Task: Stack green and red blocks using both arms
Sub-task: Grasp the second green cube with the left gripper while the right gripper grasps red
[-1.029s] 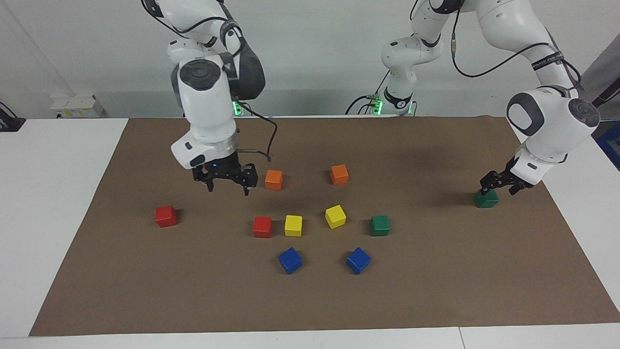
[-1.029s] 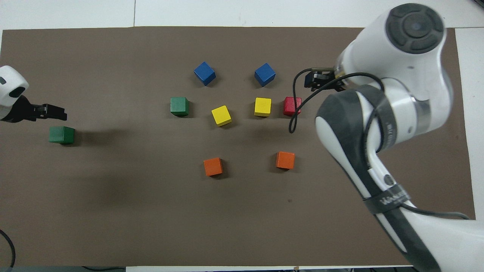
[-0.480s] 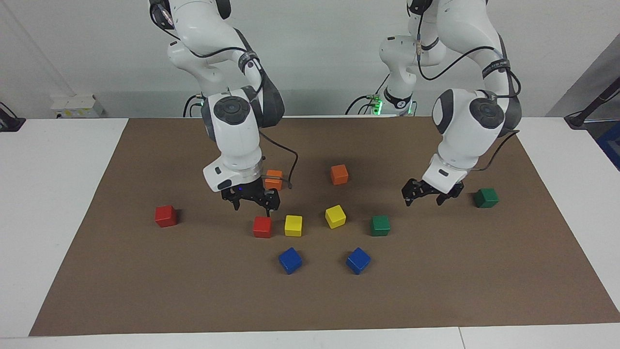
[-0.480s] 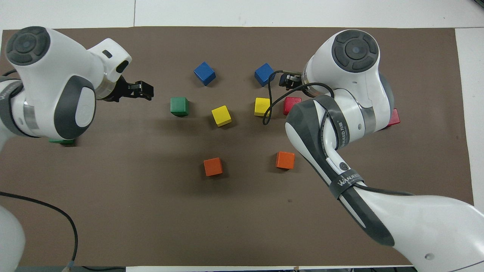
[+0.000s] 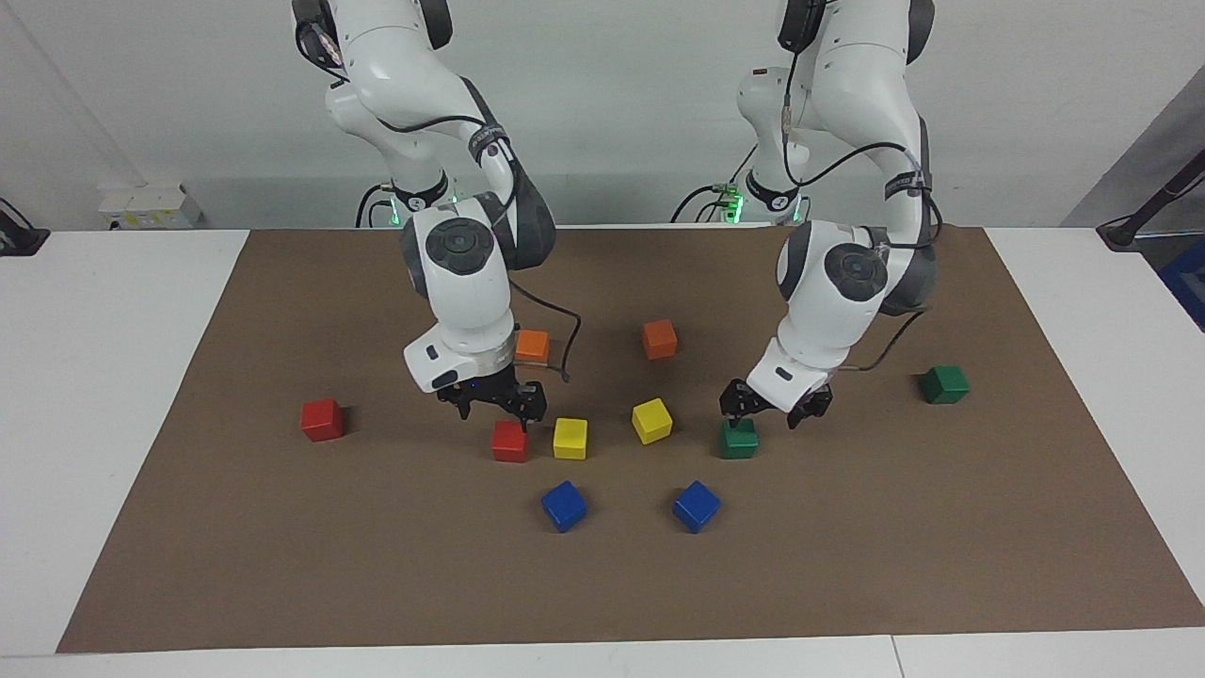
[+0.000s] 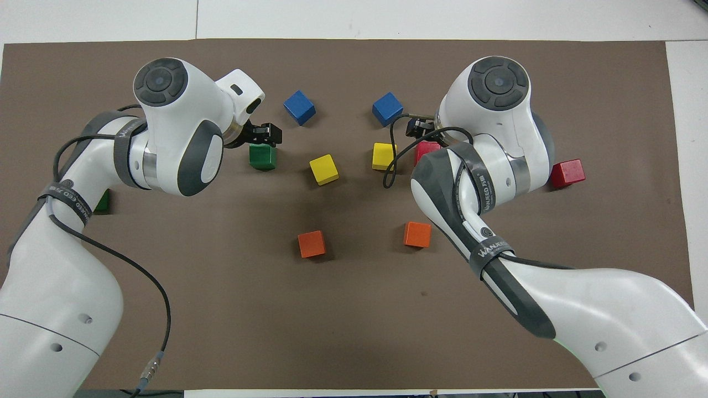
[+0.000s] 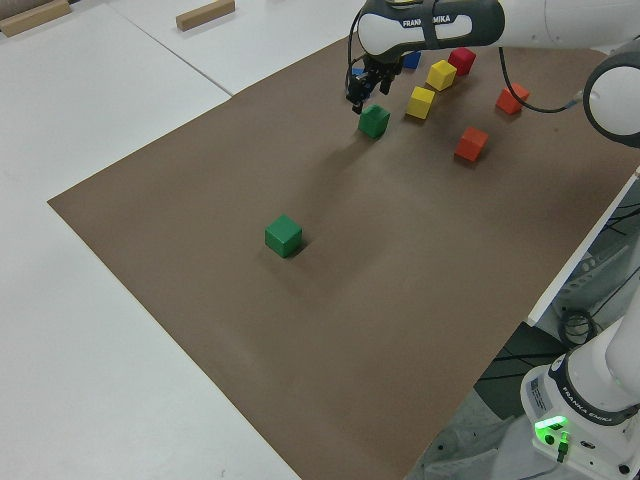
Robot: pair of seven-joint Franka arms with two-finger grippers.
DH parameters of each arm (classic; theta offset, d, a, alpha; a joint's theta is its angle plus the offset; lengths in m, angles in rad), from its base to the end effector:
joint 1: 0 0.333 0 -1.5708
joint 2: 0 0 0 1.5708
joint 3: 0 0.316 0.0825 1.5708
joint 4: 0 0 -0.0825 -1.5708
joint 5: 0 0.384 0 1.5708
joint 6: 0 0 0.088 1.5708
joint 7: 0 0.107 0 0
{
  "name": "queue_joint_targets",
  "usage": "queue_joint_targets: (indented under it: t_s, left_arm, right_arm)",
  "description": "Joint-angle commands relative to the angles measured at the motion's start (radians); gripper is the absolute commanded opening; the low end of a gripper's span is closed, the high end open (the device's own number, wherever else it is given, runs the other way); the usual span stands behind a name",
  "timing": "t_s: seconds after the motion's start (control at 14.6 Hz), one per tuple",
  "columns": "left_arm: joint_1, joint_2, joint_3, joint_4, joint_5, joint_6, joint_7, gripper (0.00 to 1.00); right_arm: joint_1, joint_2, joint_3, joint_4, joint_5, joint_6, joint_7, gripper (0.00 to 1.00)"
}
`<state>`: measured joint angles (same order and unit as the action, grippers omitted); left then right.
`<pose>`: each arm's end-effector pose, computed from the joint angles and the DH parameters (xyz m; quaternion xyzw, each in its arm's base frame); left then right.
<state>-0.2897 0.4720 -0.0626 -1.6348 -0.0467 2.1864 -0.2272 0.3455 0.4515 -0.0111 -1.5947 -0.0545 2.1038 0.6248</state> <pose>0.6448 -0.2333 0.3527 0.9976 -0.0458 0.0288 0.0437 0.6479 0.2234 0.3773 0.9906 -0.1309 0.0376 0.0100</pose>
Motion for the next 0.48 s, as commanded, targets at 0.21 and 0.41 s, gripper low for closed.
queue_joint_targets:
  t_s: [0.21,0.41]
  left_arm:
    - [-0.032,0.031,0.018,0.003,0.044,0.041,0.003,1.00]
    - [-0.039,0.031,0.018,-0.052,0.054,0.098,0.003,1.00]
  right_arm:
    - [-0.011,-0.005,0.006,-0.076,0.045,0.088,-0.031,1.00]
    - [-0.010,0.007,0.006,-0.076,0.045,0.094,-0.028,1.00]
